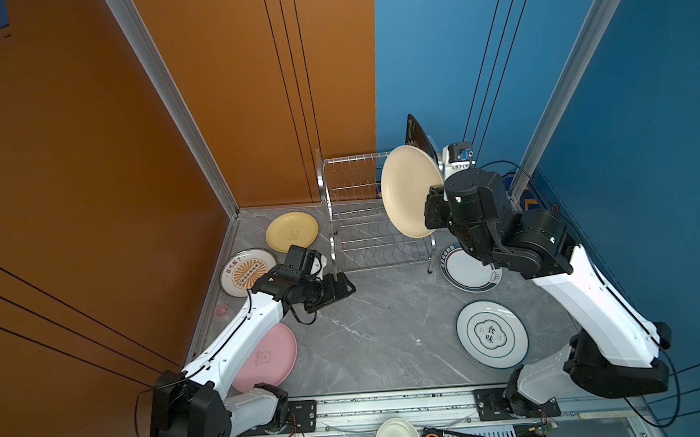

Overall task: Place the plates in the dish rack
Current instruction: 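Carry the upright cream plate with the right gripper to the rack beside the black plate, then lower the cream plate into the rack slot with the right gripper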

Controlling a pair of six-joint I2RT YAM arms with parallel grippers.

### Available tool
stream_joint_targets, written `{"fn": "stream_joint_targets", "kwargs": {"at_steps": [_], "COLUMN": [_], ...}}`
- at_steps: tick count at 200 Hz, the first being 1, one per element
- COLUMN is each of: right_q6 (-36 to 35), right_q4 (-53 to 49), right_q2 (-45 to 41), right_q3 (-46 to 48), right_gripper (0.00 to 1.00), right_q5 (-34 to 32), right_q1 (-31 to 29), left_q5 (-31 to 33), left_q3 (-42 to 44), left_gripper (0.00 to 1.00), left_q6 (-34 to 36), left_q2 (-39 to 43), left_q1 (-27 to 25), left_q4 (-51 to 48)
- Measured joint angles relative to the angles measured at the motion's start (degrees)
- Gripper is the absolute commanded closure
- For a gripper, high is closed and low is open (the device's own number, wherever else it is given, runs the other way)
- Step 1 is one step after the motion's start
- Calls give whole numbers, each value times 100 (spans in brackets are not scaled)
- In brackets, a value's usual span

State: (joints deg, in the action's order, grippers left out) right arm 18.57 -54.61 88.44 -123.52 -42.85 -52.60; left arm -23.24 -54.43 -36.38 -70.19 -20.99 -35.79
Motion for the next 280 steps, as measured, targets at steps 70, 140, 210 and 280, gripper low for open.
{"fn": "stream_joint_targets", "kwargs": {"at_steps": [70,140,210,280], "right_q6": [-1375,-2120,-2177,-2129], "right_q4": [1169,2240,2385,2439], "right_q2": [1296,1996,2208,2317], "right_q3": [-597,-780,-804,-734], "right_gripper": [100,100,100,100], "right_q5": [-1368,-1657,-1547,-1399], "right_q1": [39,457,811,1062], "left_q5": [-33,-87,-90,-92], "left_q3": [120,264,468,468], "left_gripper": [2,2,2,2], "left_q6": [-55,-59,-98,-103], "left_q2": [131,313,474,474], "left_q1": [39,63,68,85], "left_q4": [96,170,177,179]}}
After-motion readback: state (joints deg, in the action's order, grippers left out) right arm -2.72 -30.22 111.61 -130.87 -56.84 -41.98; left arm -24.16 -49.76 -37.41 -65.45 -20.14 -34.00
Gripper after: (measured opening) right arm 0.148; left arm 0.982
